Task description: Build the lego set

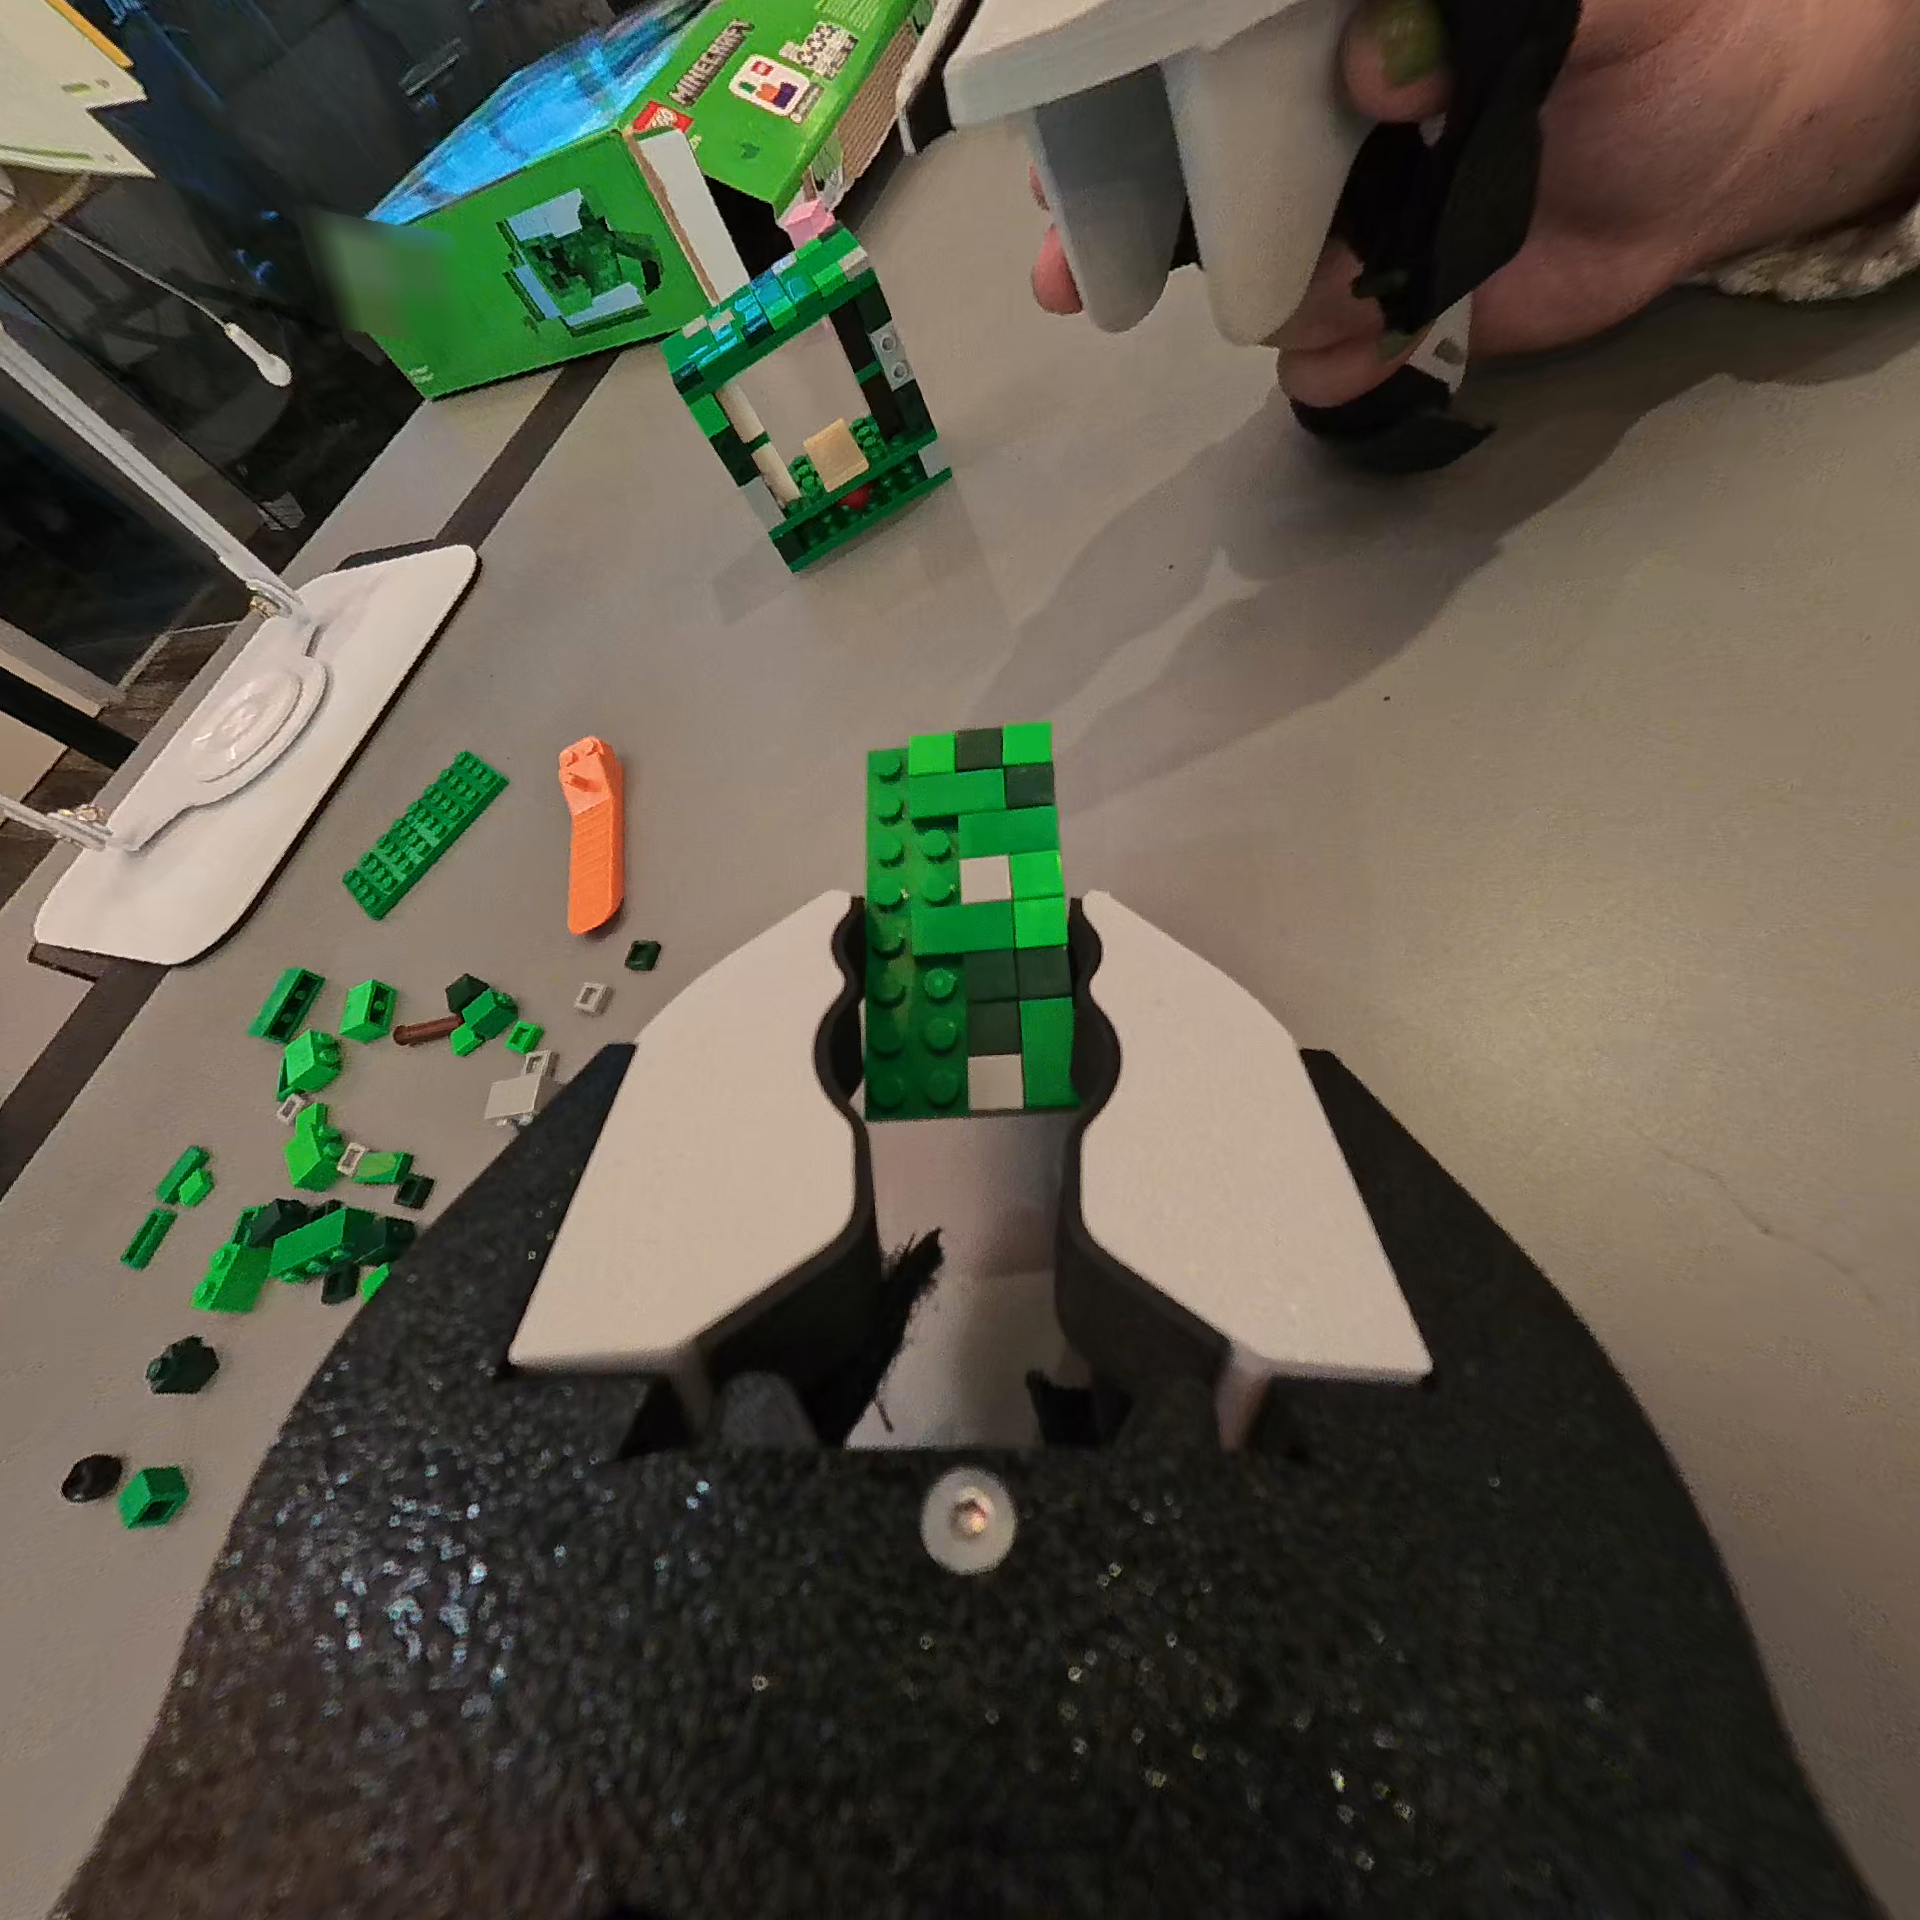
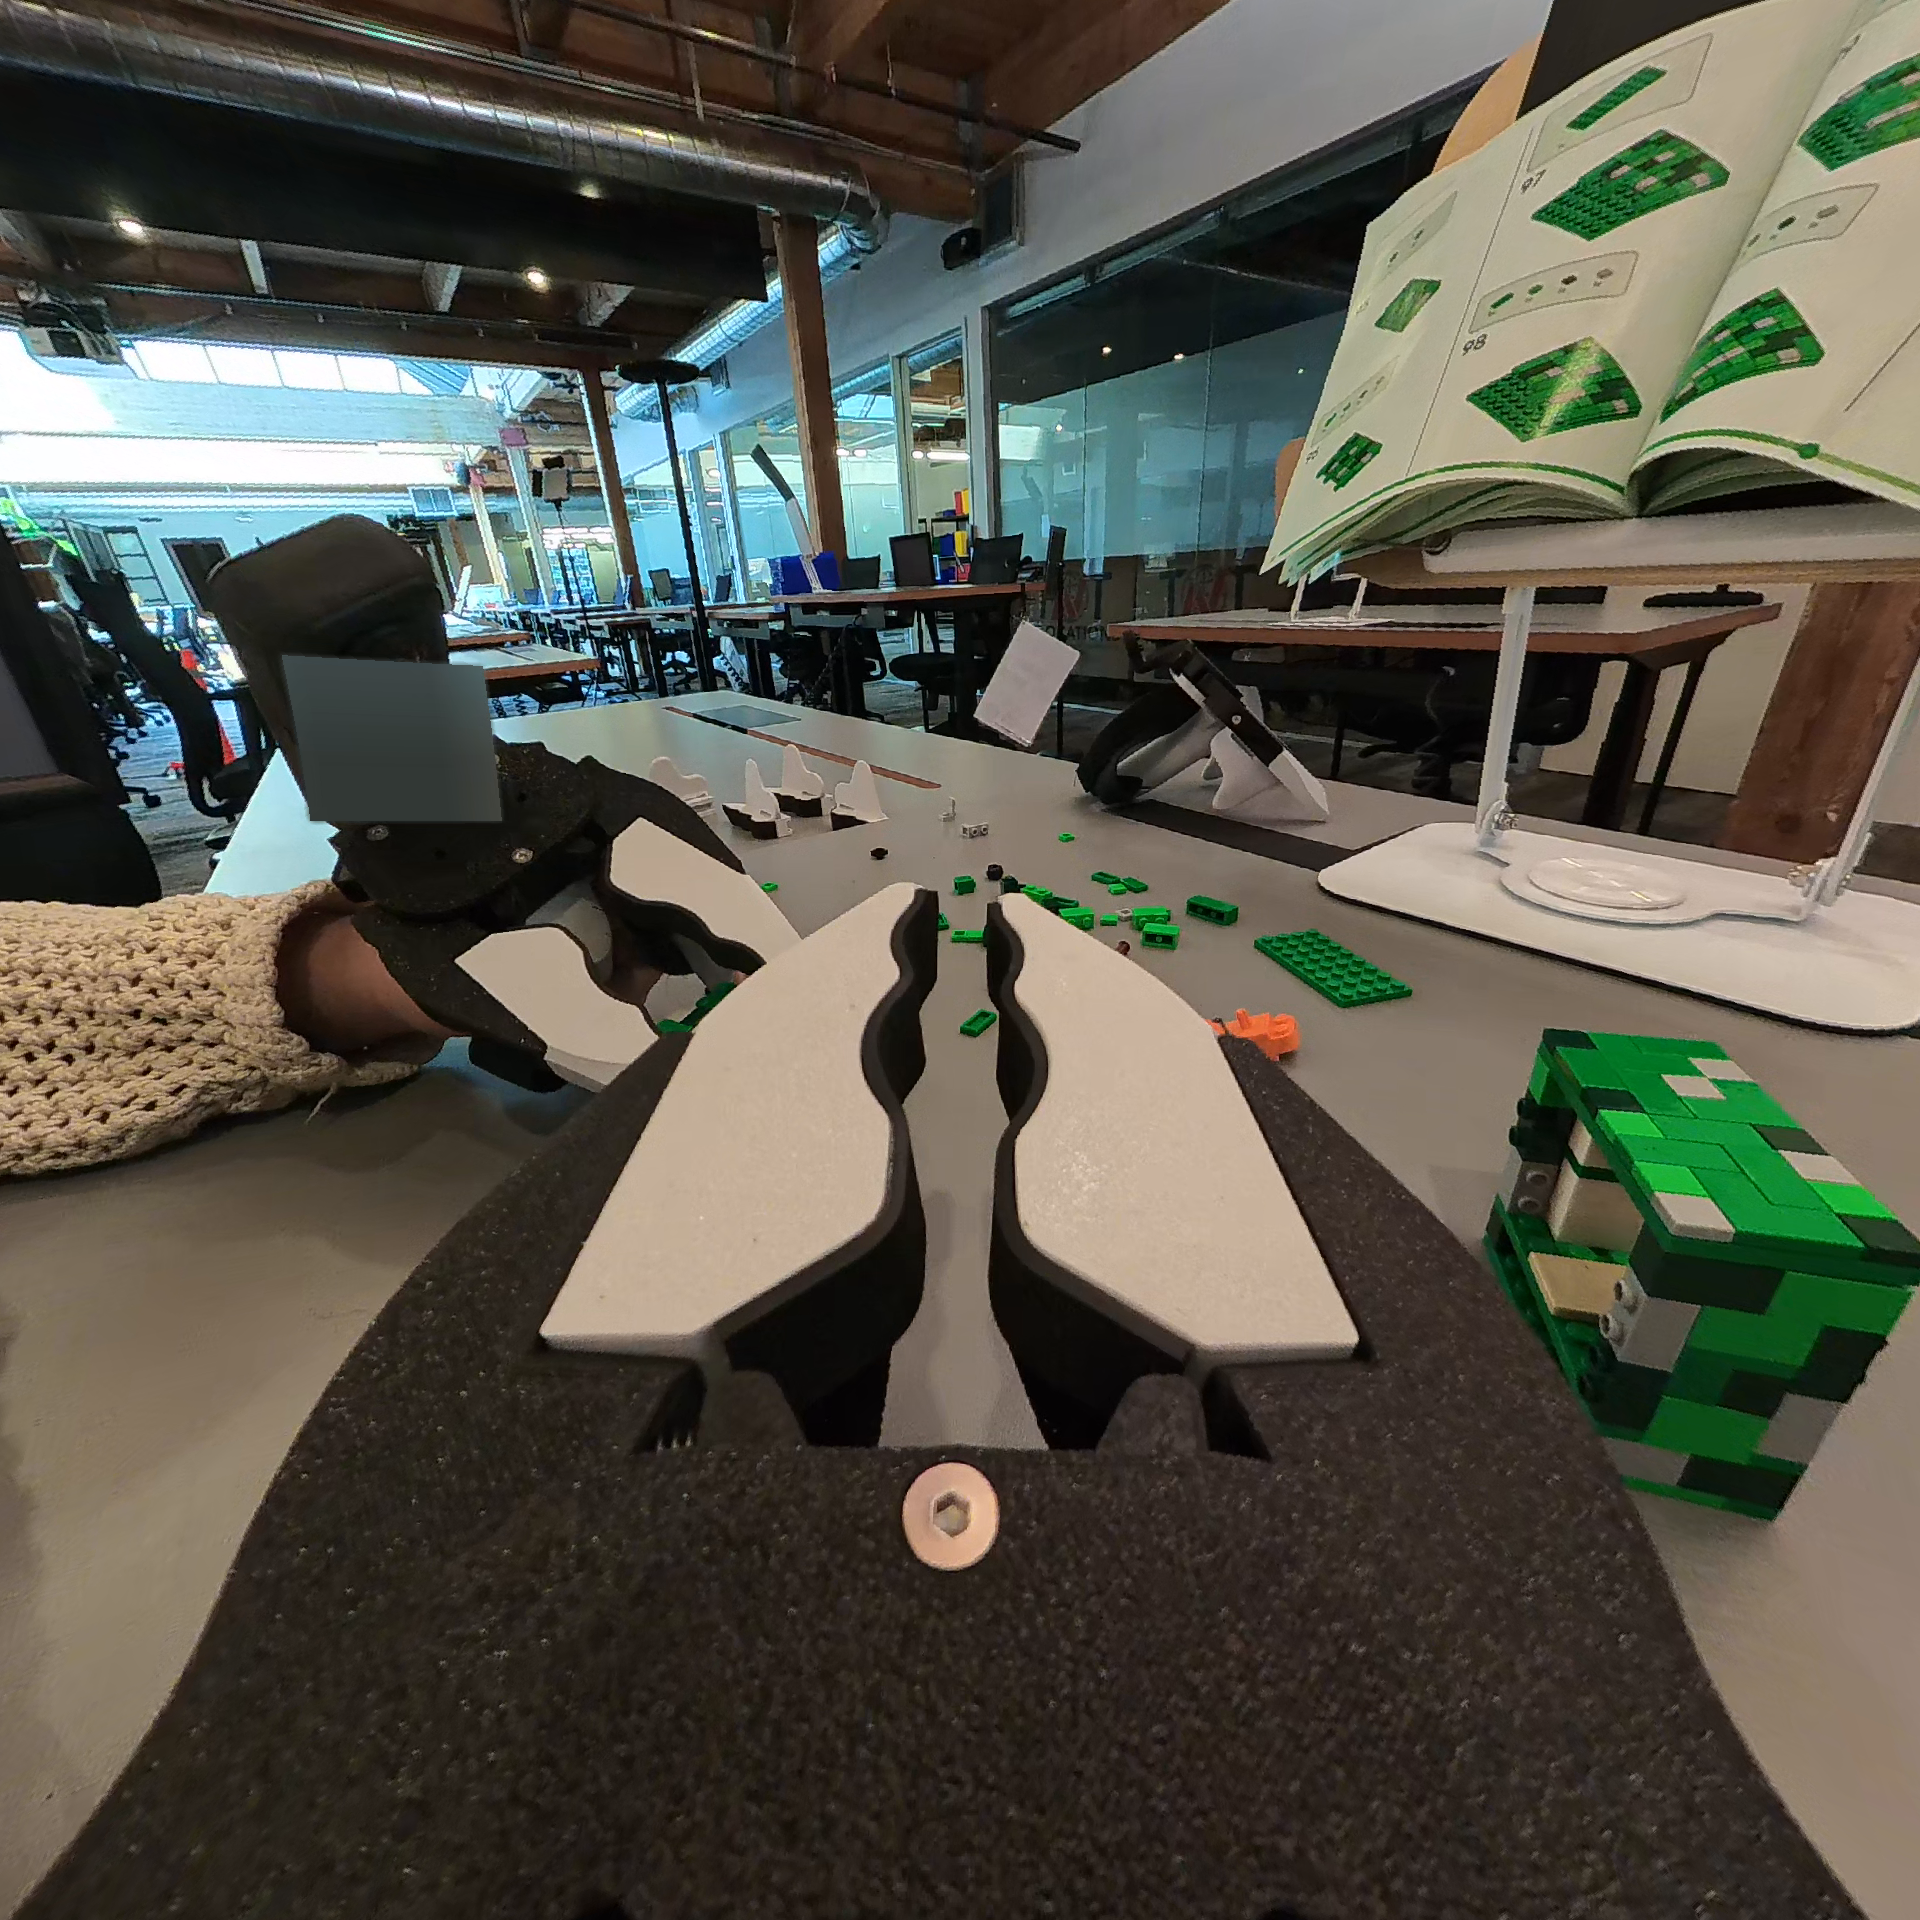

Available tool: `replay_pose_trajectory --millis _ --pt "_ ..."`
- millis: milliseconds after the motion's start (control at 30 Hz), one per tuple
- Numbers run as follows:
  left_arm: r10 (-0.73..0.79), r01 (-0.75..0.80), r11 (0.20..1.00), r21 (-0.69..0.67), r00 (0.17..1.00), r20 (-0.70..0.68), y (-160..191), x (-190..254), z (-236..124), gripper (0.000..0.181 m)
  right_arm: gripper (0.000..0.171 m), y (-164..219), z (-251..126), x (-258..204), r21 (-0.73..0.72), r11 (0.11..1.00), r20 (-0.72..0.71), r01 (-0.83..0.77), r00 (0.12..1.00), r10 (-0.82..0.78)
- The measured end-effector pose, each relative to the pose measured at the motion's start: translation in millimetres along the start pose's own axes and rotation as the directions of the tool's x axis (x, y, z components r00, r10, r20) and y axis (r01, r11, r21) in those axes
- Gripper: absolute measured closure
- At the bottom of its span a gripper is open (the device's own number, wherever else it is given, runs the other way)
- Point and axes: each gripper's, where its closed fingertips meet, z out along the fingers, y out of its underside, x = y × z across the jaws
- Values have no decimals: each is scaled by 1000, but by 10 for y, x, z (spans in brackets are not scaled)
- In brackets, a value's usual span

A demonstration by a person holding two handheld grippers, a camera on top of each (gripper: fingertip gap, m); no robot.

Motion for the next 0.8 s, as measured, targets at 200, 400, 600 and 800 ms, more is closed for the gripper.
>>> replay_pose_trajectory --millis 200,400,600,800 --pt "5 -5 1000 -4 1000 1 3 3 2 145 163 3 1 2 -3 1000 -1 0 1000 0" --pt "9 -9 1000 -10 1000 2 11 8 8 145 163 4 1 4 -4 1000 -1 0 1000 0" --pt "16 -16 1000 -5 1000 18 -2 -13 -2 145 163 3 1 4 -4 1000 -1 1 1000 -1" --pt "38 -39 999 6 991 125 -32 -160 -52 145 163 5 1 1 -6 1000 0 4 1000 -4"
